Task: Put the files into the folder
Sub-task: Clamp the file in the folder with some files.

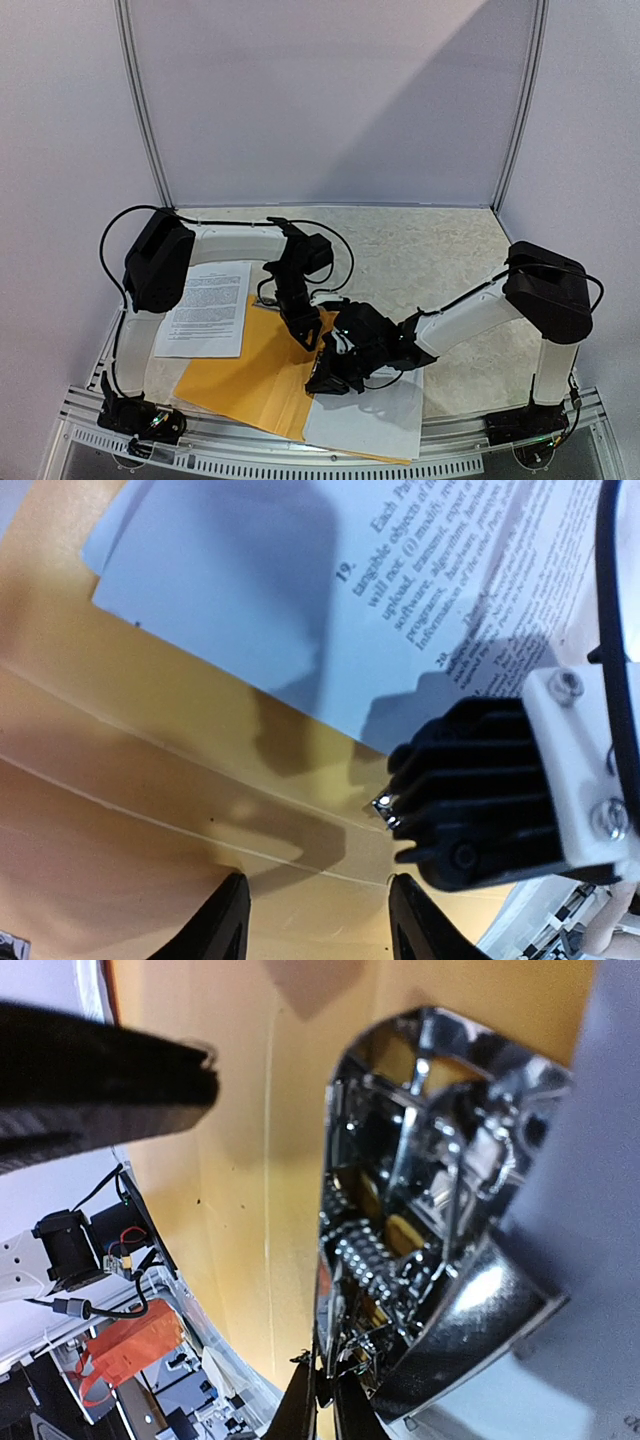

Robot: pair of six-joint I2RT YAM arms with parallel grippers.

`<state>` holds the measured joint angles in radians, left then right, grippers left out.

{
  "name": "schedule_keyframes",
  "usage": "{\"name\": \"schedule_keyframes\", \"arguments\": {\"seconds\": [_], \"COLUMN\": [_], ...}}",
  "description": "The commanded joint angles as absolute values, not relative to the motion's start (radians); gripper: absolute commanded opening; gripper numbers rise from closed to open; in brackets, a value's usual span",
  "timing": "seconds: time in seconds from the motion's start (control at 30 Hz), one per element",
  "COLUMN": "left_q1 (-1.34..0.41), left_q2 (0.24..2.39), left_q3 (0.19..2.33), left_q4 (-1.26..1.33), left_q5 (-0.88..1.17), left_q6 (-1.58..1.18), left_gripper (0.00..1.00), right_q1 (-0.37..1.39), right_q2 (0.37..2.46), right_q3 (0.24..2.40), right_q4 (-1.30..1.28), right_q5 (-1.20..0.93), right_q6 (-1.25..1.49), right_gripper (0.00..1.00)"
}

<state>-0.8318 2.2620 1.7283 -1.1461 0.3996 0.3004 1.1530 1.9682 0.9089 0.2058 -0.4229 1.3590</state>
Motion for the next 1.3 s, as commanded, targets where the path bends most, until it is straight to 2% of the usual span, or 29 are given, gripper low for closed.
{"name": "schedule_keyframes", "arguments": {"seconds": [0.0, 0.27, 0.5, 0.63, 0.77, 1.03, 1.27], "left_q1": [-0.802, -0.769, -0.781, -0.810, -0.864, -0.859, -0.864], "left_q2": [2.319, 2.203, 2.077, 2.055, 2.043, 1.969, 1.977], "left_q3": [1.695, 1.676, 1.458, 1.385, 1.362, 1.284, 1.214], "left_q4": [-1.052, -1.015, -0.893, -0.848, -0.794, -0.558, -0.487], "left_q5": [0.434, 0.545, 0.615, 0.587, 0.557, 0.376, 0.377], "left_q6": [0.279, 0.198, -0.011, -0.093, -0.139, -0.419, -0.595], "left_gripper": [0.50, 0.53, 0.46, 0.46, 0.55, 0.55, 0.56], "right_q1": [1.131, 1.132, 1.132, 1.131, 1.132, 1.132, 1.132], "right_q2": [2.103, 2.144, 2.075, 2.078, 2.074, 2.078, 2.101], "right_q3": [0.776, 0.805, 0.709, 0.715, 0.706, 0.687, 0.685], "right_q4": [-0.277, -0.200, -0.095, -0.065, -0.029, 0.046, 0.086], "right_q5": [-0.152, -0.189, -0.149, -0.143, -0.134, -0.135, -0.137], "right_q6": [1.391, 1.316, 1.358, 1.343, 1.339, 1.327, 1.316], "right_gripper": [0.08, 0.06, 0.06, 0.05, 0.05, 0.05, 0.04]}}
